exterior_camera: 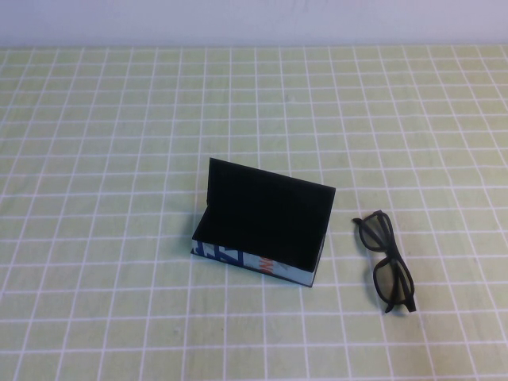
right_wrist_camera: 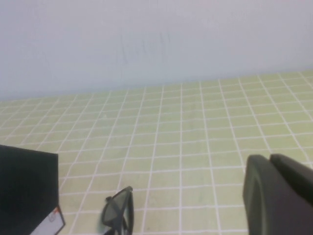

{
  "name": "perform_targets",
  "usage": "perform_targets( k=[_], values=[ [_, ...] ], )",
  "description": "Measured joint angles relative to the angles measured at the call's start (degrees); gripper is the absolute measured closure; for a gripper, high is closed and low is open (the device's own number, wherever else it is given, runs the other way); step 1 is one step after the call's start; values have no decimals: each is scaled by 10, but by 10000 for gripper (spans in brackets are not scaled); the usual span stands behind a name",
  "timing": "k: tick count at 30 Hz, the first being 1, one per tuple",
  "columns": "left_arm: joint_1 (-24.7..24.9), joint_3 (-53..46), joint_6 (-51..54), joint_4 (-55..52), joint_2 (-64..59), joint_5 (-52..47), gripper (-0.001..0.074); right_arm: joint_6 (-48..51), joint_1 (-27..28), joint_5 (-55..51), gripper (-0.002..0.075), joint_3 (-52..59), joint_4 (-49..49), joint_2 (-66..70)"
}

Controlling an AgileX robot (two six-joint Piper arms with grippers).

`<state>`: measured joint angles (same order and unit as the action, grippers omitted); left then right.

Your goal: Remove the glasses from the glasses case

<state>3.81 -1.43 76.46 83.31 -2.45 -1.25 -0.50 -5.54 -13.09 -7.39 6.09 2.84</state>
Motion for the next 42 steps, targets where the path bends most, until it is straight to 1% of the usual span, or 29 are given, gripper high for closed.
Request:
perform_targets(
  k=[3, 6, 14, 42],
  values=[
    [0, 0, 0, 0, 0, 0, 739, 5, 2, 54, 743, 47, -1, -26],
    [0, 0, 0, 0, 0, 0, 739, 9, 2, 68, 743, 83, -1, -33],
    [0, 0, 0, 0, 0, 0, 739, 9, 2, -49, 743, 90, -11, -33],
    [0, 0, 0, 0, 0, 0, 739, 9, 2, -56, 743, 90, 0, -33]
  ],
)
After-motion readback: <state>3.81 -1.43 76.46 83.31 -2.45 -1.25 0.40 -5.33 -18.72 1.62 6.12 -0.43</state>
